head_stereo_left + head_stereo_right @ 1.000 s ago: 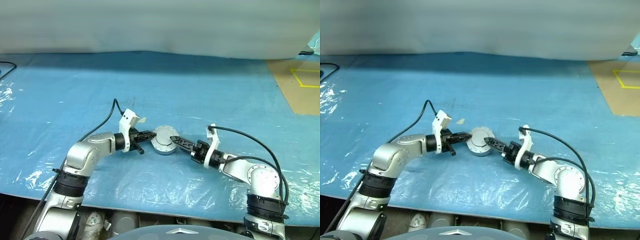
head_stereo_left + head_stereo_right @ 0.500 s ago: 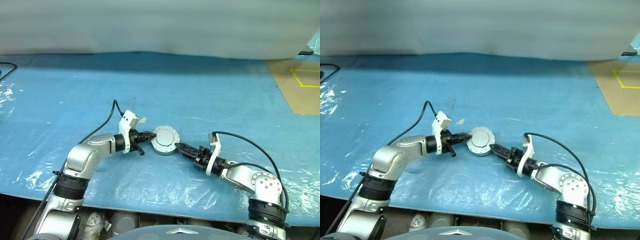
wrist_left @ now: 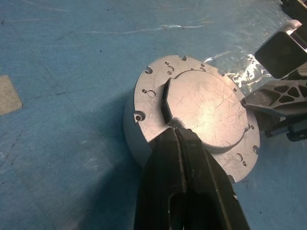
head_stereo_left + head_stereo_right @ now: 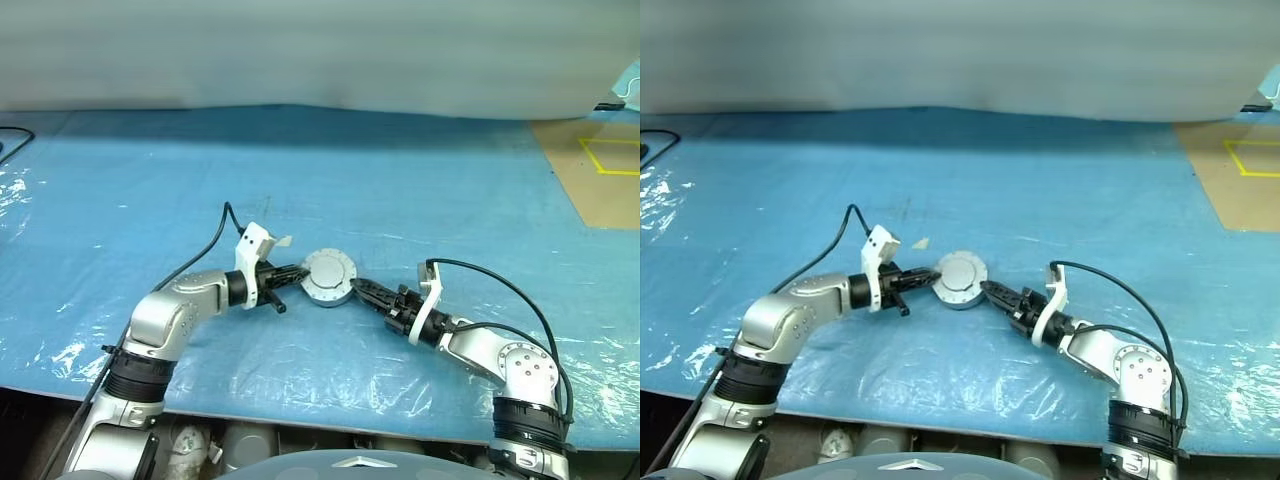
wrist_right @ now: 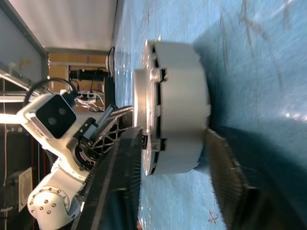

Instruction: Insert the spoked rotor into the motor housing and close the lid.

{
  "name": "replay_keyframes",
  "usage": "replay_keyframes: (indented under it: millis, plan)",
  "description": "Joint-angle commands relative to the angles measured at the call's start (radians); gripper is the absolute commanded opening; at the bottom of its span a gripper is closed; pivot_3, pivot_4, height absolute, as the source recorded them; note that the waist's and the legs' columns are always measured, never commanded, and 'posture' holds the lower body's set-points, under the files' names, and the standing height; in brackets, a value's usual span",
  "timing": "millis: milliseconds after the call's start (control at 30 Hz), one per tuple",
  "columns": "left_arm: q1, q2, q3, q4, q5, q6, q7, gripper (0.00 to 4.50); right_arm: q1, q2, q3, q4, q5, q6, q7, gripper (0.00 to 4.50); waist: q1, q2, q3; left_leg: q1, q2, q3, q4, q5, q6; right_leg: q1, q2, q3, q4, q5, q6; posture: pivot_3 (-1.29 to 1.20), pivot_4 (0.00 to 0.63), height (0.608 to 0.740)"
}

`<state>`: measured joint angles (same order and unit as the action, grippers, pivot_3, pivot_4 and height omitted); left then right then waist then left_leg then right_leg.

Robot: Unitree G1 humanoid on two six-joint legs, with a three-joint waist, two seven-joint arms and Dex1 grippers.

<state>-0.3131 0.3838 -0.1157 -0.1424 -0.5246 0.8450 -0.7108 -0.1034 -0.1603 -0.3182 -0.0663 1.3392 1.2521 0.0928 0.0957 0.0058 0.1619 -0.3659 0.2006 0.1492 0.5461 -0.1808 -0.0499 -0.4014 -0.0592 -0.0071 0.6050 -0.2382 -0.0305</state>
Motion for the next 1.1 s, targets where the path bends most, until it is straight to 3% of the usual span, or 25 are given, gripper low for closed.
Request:
replay_keyframes:
  millis: [33, 67, 367, 467, 633, 1100]
  plan:
    - [0.021, -0.004, -0.049, 0.006, 0.015, 0.019, -0.001, 0.0, 0.003, 0.0, 0.023, -0.024, 0.006, -0.01, 0.003, 3.07, 0.001, 0.001, 0.0, 0.0, 0.0, 0.0, 0.0, 0.0, 0.0, 0.0, 0.0, 0.0, 0.0, 0.0, 0.0, 0.0, 0.15, 0.74]
    - [0.02, -0.005, -0.049, 0.006, 0.016, 0.019, -0.001, 0.0, 0.003, 0.0, 0.024, -0.022, 0.005, -0.015, 0.002, 3.35, 0.001, 0.0, 0.0, 0.0, 0.0, 0.0, 0.0, 0.0, 0.0, 0.0, 0.0, 0.0, 0.0, 0.0, 0.0, 0.0, 0.15, 0.74]
    - [0.023, -0.001, -0.052, 0.003, 0.018, 0.018, -0.002, 0.0, -0.003, 0.009, 0.018, 0.009, 0.029, -0.039, -0.01, 3.35, 0.001, 0.0, -0.001, 0.0, -0.001, 0.0, 0.0, 0.0, 0.0, 0.0, -0.001, 0.0, 0.0, 0.0, 0.0, 0.0, 0.15, 0.74]
    - [0.023, 0.0, -0.052, 0.003, 0.018, 0.018, -0.003, 0.0, -0.003, 0.012, 0.011, 0.016, 0.048, -0.045, -0.012, 2.79, 0.001, 0.0, -0.001, 0.0, -0.001, 0.0, 0.0, 0.0, 0.0, 0.0, -0.001, 0.0, 0.0, -0.001, 0.0, 0.0, 0.15, 0.74]
    - [0.024, -0.001, -0.056, 0.003, 0.019, 0.017, -0.002, 0.0, 0.005, 0.002, 0.01, 0.015, 0.082, -0.042, -0.015, 1.12, 0.002, 0.0, -0.001, -0.001, -0.001, 0.0, 0.0, 0.0, 0.0, 0.0, -0.002, 0.0, 0.0, 0.0, 0.0, 0.0, 0.15, 0.74]
    - [0.014, -0.015, -0.02, 0.001, 0.031, -0.004, 0.041, 0.0, 0.029, -0.038, 0.037, 0.008, 0.123, -0.022, -0.024, 1.03, 0.002, 0.0, -0.001, -0.002, -0.002, -0.001, 0.0, 0.0, 0.0, 0.0, -0.002, -0.001, -0.001, 0.0, 0.003, 0.0, 0.15, 0.74]
